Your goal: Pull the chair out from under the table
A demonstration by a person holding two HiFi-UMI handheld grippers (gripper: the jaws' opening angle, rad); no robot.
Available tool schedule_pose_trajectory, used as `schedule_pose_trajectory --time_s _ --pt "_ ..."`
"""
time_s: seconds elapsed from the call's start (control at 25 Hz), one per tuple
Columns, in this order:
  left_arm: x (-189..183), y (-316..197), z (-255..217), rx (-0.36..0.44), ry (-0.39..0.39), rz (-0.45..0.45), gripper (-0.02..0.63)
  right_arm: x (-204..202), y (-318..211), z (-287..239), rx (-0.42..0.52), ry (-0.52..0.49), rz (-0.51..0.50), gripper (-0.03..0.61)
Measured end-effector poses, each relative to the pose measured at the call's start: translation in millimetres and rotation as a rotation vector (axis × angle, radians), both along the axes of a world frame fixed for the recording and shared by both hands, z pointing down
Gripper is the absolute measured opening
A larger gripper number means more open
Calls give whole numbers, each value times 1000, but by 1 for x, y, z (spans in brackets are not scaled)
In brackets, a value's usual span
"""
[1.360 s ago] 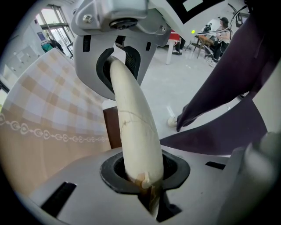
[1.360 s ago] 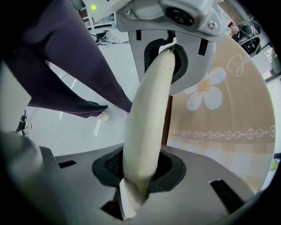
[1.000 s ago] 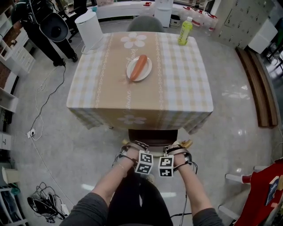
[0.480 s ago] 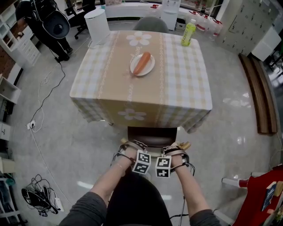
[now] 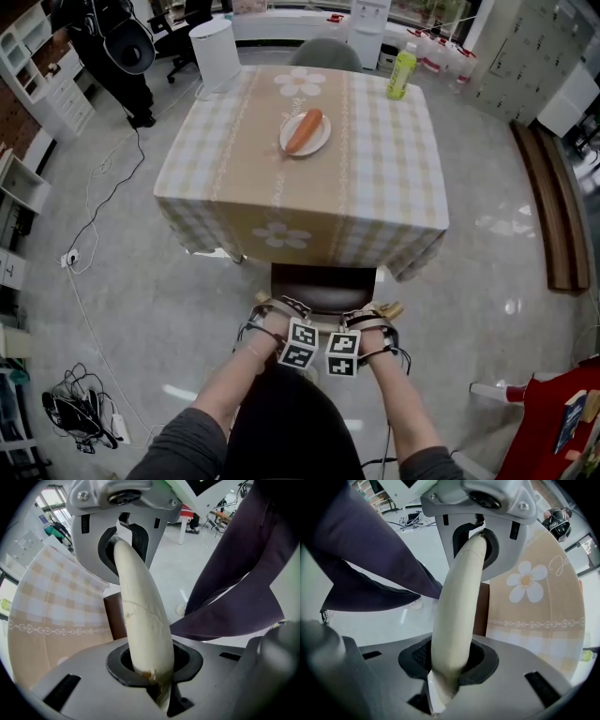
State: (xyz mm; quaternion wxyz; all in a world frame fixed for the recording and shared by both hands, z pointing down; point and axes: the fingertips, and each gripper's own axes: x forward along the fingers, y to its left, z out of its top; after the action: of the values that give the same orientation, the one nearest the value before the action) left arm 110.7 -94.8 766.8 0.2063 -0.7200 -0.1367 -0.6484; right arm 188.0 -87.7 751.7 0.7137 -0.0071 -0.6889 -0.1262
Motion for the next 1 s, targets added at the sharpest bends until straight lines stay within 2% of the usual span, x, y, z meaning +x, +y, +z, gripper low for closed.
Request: schedule_pose_trajectory --time_s 1.0 --pt "-3 30 4 38 -27 -6 81 -2 31 3 19 -4 -3 104"
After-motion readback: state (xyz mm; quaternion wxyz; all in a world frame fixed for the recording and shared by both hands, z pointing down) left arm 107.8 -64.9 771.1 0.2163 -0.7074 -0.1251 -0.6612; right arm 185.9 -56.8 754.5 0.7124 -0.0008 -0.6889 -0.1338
